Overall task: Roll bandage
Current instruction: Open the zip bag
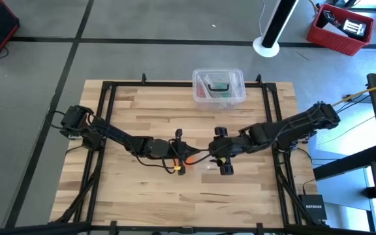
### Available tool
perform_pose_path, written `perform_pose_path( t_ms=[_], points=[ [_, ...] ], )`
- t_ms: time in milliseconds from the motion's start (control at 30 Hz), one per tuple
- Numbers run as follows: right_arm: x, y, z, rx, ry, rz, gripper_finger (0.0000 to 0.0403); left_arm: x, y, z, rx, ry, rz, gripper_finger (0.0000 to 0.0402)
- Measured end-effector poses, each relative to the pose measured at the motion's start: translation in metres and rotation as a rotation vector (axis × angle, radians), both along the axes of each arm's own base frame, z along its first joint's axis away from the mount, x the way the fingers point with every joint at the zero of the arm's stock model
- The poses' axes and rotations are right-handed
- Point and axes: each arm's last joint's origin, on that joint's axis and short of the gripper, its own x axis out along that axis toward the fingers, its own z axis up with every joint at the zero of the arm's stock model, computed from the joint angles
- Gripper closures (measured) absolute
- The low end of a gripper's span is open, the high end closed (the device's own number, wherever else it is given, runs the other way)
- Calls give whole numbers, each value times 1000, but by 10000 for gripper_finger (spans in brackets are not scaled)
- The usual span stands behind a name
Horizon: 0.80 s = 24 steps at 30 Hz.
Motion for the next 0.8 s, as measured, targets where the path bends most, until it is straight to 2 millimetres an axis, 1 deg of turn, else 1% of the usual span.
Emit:
perform_pose_path(
  t_ms=[100,167,433,633,733,800],
  points=[
    [1,0,-14,-8,44,2,172,0,0,0,0,-1,0,401],
    [0,0,-19,-11,58,-2,175,0,0,0,0,0,0,401],
    [0,1,-20,20,62,-8,178,0,0,0,-1,-2,0,401],
    [0,2,-13,72,52,24,178,0,0,0,-3,0,1,401],
    [0,3,-18,80,53,30,178,0,0,0,-4,-2,1,401],
    [0,3,-27,75,68,28,178,0,0,0,-4,-2,1,401]
  ],
)
